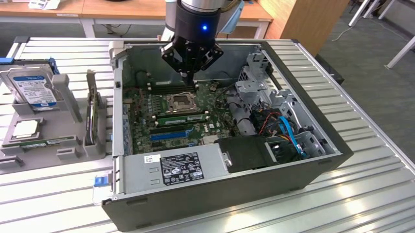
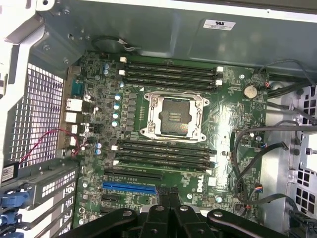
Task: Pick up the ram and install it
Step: 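Press down the ram until it locks into place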
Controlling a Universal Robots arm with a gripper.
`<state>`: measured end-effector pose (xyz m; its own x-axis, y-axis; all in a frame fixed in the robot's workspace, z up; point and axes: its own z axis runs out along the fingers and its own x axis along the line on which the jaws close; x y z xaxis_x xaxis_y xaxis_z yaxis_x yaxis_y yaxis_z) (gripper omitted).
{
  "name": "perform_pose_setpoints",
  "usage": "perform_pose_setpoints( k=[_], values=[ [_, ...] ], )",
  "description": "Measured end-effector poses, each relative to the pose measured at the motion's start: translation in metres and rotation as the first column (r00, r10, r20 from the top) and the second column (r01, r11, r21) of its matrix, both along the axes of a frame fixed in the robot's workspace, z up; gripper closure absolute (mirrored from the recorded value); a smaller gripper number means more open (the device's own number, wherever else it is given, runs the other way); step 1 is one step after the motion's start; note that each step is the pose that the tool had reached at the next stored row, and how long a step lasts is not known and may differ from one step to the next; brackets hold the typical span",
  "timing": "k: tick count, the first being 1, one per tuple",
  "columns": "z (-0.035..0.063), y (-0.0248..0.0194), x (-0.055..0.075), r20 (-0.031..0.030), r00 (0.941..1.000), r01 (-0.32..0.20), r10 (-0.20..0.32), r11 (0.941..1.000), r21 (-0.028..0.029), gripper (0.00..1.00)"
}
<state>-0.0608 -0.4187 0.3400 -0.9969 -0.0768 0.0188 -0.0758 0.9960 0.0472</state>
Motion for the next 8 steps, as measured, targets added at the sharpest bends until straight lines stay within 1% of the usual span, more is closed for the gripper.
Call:
perform_pose_setpoints(
  k=[8],
  values=[
    [0.0006,0.0,0.0,0.0,1.0,0.0,0.0,1.0,0.0001,0.9]
  ],
)
